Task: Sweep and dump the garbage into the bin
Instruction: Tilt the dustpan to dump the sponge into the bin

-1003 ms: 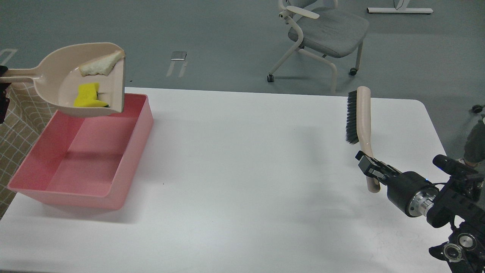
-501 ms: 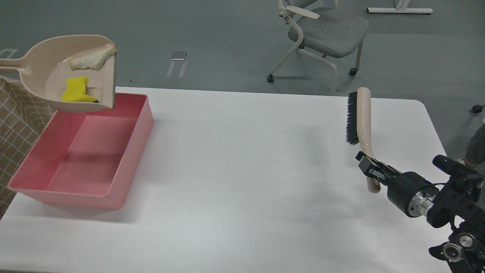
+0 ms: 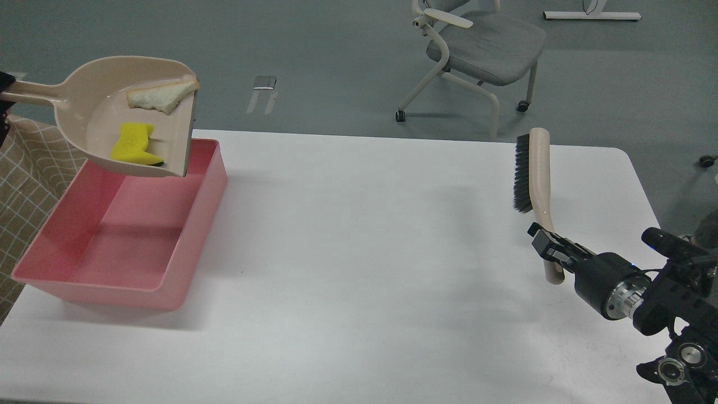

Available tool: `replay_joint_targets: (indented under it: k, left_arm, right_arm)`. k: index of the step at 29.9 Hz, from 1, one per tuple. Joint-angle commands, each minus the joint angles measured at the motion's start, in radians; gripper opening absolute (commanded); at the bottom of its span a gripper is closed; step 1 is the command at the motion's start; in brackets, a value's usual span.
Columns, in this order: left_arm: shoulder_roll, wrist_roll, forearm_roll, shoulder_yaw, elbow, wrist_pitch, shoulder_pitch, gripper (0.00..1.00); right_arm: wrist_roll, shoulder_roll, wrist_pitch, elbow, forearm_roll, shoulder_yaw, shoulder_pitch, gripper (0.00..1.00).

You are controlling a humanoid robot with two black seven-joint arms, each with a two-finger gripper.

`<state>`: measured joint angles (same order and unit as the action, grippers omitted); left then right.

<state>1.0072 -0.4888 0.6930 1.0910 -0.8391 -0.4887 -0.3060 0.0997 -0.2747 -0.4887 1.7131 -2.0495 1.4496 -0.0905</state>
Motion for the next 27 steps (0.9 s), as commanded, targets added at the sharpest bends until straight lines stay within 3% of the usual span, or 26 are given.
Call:
replay_joint_targets:
  k: [1,27]
  left_arm:
    - [-0.009,0.0,0.0,0.01,0.0,0.0,0.002,0.12]
    - [0.027,0.0,0.025,0.003,0.02,0.0,-0.018,0.13]
  right_arm:
    - [0.0,-0.012,0.0,-0.003,-0.001,0.0,0.0,0.0]
    - [0.0,-0.017,0.0,-0.012,0.003,0.0,0.021,0.0]
